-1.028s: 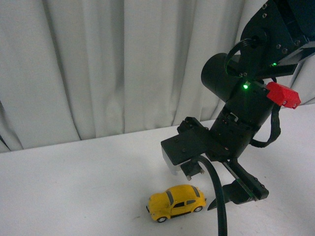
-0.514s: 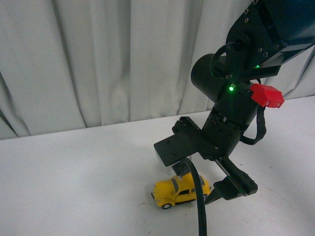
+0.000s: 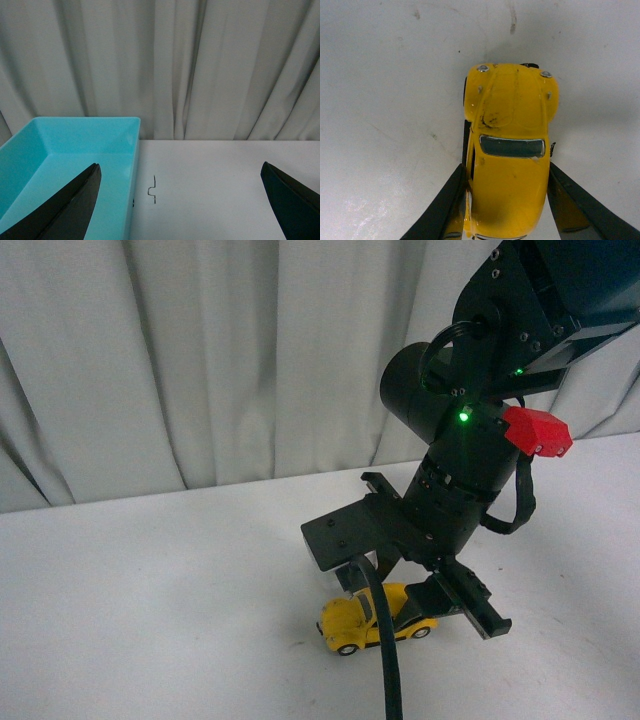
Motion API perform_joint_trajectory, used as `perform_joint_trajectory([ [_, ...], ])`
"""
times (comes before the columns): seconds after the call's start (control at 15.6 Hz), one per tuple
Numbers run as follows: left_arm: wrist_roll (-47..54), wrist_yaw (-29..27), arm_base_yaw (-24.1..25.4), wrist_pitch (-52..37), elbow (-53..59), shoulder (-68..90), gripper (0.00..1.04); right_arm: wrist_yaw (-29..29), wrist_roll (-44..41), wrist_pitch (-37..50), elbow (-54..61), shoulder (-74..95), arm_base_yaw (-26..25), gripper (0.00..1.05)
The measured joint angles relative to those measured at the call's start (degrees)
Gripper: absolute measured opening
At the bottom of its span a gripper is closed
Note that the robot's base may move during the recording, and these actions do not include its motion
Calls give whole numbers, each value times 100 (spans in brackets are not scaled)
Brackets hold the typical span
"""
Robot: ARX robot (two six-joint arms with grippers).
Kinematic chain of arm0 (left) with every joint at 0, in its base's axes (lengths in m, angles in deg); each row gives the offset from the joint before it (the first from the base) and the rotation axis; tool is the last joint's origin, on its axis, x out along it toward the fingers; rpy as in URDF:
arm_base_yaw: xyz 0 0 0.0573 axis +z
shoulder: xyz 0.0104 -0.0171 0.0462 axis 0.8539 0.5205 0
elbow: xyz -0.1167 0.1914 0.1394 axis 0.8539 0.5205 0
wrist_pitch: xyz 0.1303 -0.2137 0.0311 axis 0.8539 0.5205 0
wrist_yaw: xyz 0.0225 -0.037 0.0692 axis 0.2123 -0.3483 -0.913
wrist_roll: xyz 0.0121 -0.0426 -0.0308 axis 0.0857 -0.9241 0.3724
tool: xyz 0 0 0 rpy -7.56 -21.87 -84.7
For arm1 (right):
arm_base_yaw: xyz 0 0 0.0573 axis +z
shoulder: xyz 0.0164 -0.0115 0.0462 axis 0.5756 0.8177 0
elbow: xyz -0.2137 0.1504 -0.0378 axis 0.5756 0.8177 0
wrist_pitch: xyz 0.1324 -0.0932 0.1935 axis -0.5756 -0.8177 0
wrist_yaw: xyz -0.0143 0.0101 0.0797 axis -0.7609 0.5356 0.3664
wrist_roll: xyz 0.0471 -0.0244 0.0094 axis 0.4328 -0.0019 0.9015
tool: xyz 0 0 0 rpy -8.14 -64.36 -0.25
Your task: Wind up and store yellow beetle toy
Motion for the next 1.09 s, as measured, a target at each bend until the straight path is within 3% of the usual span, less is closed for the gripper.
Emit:
perform_joint_trajectory([
  [0.06, 0, 0, 0, 0, 0, 0, 98, 4, 20, 0, -2, 0, 0, 41],
  [0.26, 0, 0, 0, 0, 0, 0, 98, 33, 37, -4, -11, -11, -11, 35],
  [0.84, 0, -2, 0, 0, 0, 0, 98, -125, -50, 267, 254, -118, -98, 34],
  [1.09, 0, 0, 0, 0, 0, 0, 98, -155, -466, 334, 332, -127, -310, 34],
])
